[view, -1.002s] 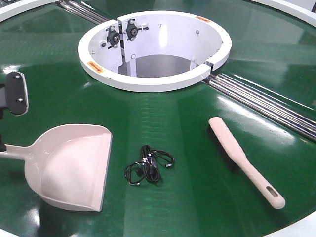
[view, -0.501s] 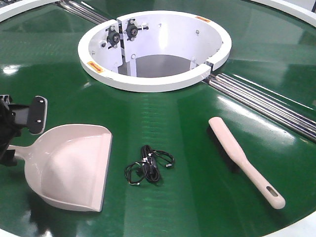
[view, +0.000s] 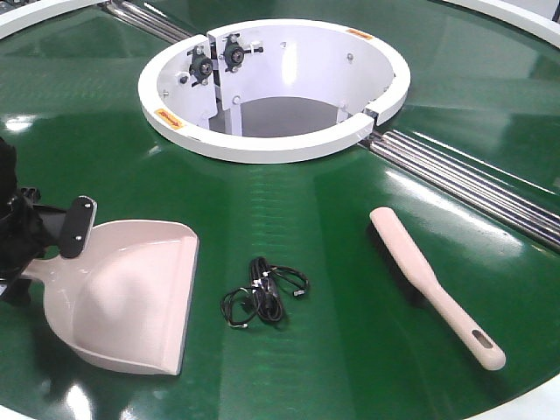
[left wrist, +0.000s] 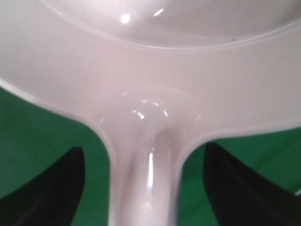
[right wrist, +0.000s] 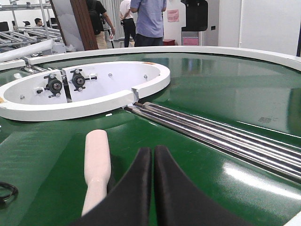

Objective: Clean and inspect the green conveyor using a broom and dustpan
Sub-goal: 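Grasp the beige dustpan handle with the left gripper and pull it toward the cable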

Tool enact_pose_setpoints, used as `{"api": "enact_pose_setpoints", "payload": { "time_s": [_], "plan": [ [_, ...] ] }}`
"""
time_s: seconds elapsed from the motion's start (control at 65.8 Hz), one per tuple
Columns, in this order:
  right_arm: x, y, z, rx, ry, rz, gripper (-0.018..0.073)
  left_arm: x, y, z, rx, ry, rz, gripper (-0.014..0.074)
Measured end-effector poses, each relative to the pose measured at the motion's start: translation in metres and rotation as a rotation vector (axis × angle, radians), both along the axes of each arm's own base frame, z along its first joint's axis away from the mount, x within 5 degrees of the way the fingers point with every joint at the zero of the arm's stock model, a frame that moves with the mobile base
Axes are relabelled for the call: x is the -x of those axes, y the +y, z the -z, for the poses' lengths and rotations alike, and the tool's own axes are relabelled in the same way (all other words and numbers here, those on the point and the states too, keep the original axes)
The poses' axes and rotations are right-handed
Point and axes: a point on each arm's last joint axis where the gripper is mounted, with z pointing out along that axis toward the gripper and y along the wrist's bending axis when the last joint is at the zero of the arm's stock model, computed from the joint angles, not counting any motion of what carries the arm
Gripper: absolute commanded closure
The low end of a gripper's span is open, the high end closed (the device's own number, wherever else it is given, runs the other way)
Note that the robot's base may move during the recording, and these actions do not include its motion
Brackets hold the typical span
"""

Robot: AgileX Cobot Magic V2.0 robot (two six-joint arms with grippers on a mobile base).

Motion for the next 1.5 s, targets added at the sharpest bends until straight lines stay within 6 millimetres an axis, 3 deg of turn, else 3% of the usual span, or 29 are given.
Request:
{"api": "enact_pose_setpoints", "payload": {
  "time_s": [0.076,0.334,0.699,1.185,1.367,1.504],
  "plan": [
    [0.0,0.0,0.0,0.0,0.0,0.0,0.0568,-0.001,0.0,0.001,-0.007,0.002,0.009,0.0231],
    [0.0,0.0,0.0,0.0,0.0,0.0,0.0568,-0.001,0.001,0.001,-0.015,0.002,0.025,0.0607],
    [0.0,0.0,0.0,0.0,0.0,0.0,0.0568,0.006,0.001,-0.018,-0.013,-0.035,0.024,0.0604],
    [0.0,0.0,0.0,0.0,0.0,0.0,0.0568,0.01,-0.018,-0.018,-0.011,-0.02,0.034,0.0603],
    [0.0,0.0,0.0,0.0,0.0,0.0,0.0568,0.002,-0.023,-0.029,-0.008,-0.043,0.0,0.0603],
    [0.0,0.0,0.0,0.0,0.0,0.0,0.0568,-0.002,-0.024,-0.023,-0.022,-0.005,-0.021,0.0603]
  ]
}}
